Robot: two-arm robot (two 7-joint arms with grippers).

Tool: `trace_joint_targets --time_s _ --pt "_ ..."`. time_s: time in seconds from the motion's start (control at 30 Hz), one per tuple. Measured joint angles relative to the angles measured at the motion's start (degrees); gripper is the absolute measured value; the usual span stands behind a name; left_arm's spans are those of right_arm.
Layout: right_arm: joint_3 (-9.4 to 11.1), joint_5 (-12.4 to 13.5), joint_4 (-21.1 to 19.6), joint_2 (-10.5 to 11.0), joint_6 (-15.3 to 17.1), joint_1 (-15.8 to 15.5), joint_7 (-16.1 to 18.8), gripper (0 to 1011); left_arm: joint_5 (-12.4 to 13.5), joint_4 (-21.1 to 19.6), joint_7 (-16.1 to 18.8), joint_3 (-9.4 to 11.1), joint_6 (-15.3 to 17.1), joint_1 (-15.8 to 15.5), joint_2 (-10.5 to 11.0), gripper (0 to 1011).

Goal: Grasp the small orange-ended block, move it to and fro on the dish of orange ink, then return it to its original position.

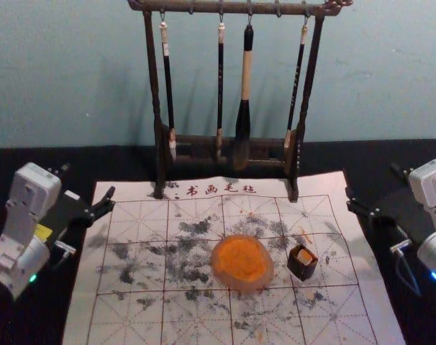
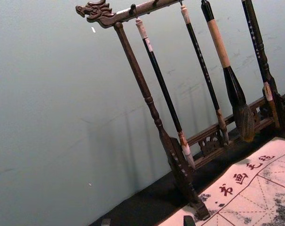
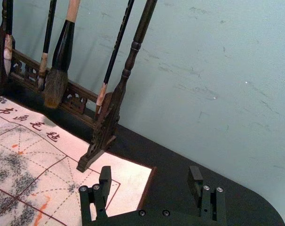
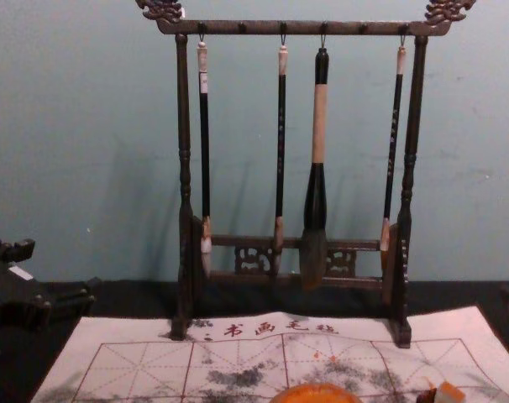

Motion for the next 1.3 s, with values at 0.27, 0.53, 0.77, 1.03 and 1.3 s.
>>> trace_joint_targets --time_s 0.27,0.53,0.77,1.03,1.3 --pt "0.0 0.0 0.0 0.0 0.0 0.0 0.0 1002 0.0 0.0 0.0 0.0 0.0 0.0 0.0 1001" --pt "0.0 0.0 0.0 0.0 -0.1 0.1 0.0 1002 0.0 0.0 0.0 0.0 0.0 0.0 0.0 1001" --pt "0.0 0.0 0.0 0.0 -0.1 0.1 0.0 1002 0.0 0.0 0.0 0.0 0.0 0.0 0.0 1001" --pt "0.0 0.0 0.0 0.0 -0.1 0.1 0.0 1002 0.0 0.0 0.0 0.0 0.0 0.0 0.0 1001" --pt "0.0 0.0 0.0 0.0 -0.1 0.0 0.0 1002 0.0 0.0 0.0 0.0 0.0 0.0 0.0 1001"
